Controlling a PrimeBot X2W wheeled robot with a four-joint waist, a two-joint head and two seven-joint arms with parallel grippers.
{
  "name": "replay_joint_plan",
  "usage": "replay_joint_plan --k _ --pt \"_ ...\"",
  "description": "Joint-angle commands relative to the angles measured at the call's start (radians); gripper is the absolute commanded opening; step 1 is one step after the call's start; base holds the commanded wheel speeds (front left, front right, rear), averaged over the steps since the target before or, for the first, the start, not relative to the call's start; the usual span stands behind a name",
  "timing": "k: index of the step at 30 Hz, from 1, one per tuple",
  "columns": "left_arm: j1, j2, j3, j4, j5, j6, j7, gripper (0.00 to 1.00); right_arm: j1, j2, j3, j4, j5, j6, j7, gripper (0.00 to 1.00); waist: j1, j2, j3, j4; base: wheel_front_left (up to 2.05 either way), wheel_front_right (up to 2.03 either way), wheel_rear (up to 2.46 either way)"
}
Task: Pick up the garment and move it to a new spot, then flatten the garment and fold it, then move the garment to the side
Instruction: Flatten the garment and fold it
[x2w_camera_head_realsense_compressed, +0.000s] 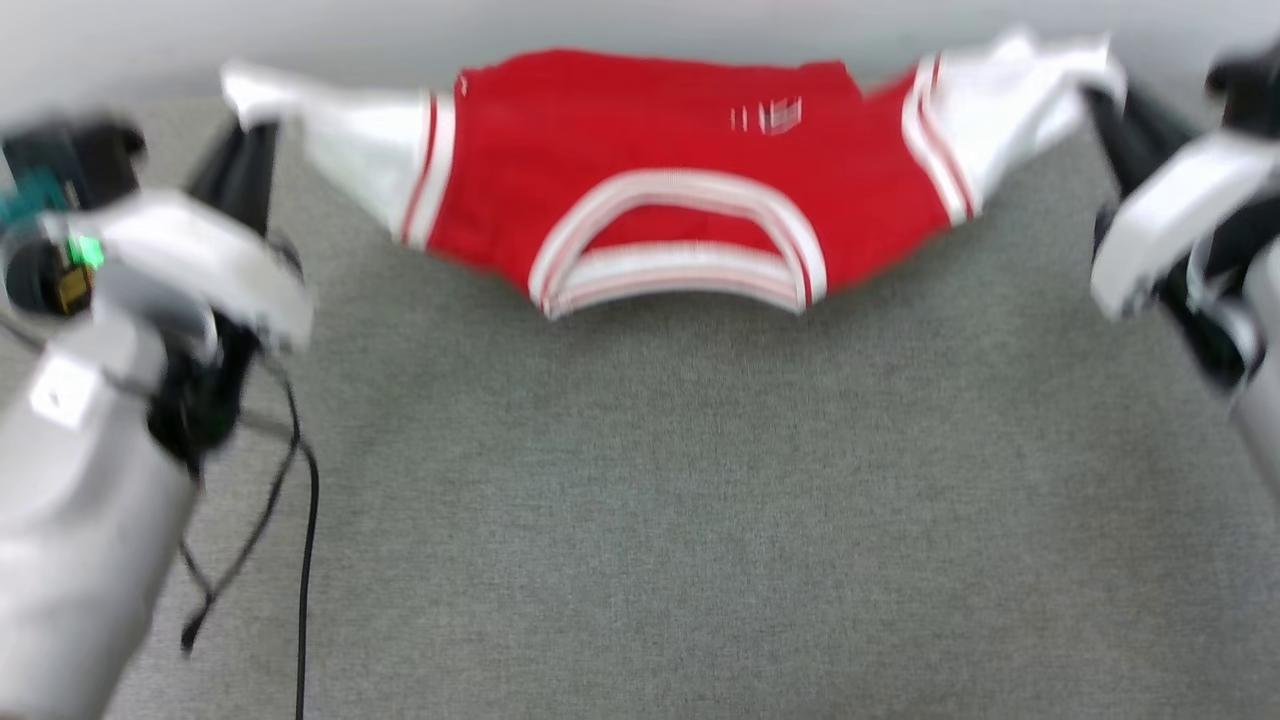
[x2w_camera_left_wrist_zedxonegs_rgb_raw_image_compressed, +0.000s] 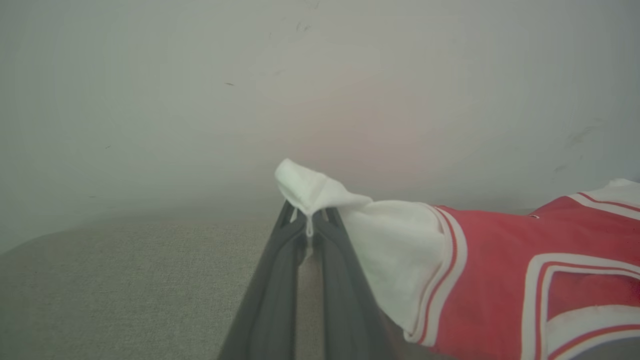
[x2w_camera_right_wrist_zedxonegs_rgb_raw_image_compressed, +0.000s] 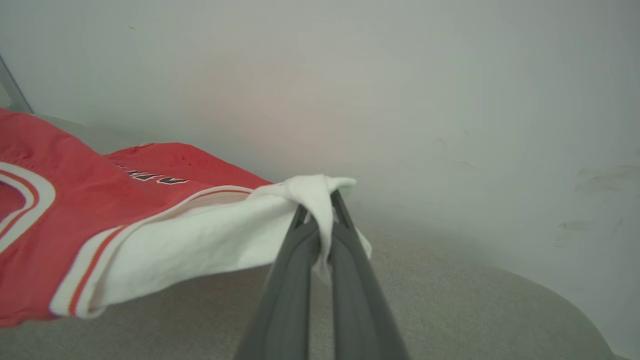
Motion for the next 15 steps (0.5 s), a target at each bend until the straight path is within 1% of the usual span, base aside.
replay_joint_plan --k 1,8,15 --pt "0.087 0.016 0.001 -0.036 -0.012 0.027 -0.010 0.00 0.076 -0.013 0.000 -0.013 0.010 -0.001 -0.017 0.00 0.0001 -0.0001 -0.049 0.006 0.00 0.00 0.00" --pt "0.416 0.053 0.003 -0.178 -0.072 0.118 -0.018 0.00 0.365 -0.039 -0.040 -0.083 0.025 -0.001 -0.034 0.00 0.0001 -0.0001 -0.144 0.012 0.00 0.00 0.00" --pt "0.681 0.092 -0.001 -0.267 -0.115 0.202 -0.025 0.00 0.664 -0.060 -0.111 -0.182 0.017 -0.002 0.005 0.00 0.0001 -0.0001 -0.228 0.017 0.00 0.00 0.00"
